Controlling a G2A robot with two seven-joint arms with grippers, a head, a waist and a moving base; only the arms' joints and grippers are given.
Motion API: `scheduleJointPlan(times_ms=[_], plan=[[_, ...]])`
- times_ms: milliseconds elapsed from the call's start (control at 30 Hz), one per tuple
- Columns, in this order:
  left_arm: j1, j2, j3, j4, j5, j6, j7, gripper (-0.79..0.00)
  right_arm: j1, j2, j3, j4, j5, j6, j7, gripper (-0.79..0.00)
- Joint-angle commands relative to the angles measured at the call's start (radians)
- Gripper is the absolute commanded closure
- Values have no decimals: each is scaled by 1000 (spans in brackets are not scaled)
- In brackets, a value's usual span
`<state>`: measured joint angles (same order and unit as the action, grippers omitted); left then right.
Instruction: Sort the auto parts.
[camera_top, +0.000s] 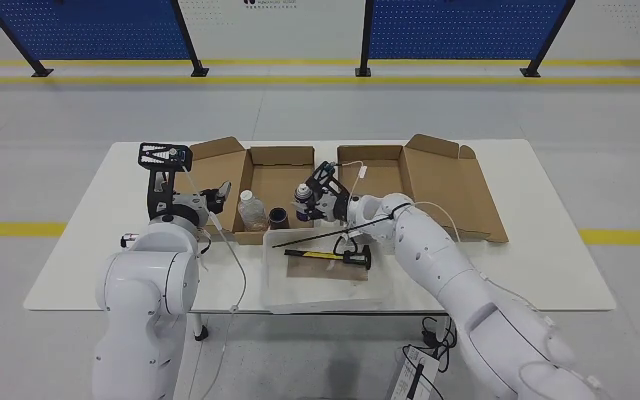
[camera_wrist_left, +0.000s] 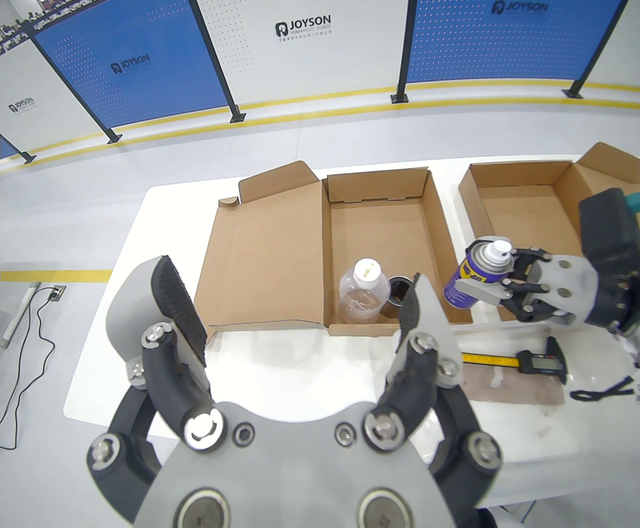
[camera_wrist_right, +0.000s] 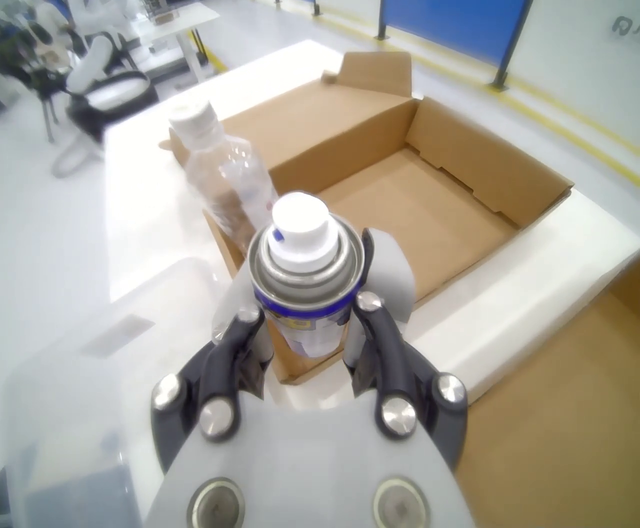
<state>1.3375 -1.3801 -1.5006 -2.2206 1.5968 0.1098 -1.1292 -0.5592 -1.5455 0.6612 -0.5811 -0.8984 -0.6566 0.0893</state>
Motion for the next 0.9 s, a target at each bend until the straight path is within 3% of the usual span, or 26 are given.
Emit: scheduleJointPlan(times_ms=[0,533,700,867], plan=[[0,0,0,0,0,0,0,-785,12,-13,-11,28,-3,-1,4,0],[0,0,0,0,0,0,0,-785,53,-82,-44,181,-9,-32,-21,0],[0,0,0,0,0,0,0,-785,60,-96,-47,210,-12,-40,-29,-43],[0,0,0,0,0,0,0,-785,65,-106,-47,232,-14,-47,-36,-145]])
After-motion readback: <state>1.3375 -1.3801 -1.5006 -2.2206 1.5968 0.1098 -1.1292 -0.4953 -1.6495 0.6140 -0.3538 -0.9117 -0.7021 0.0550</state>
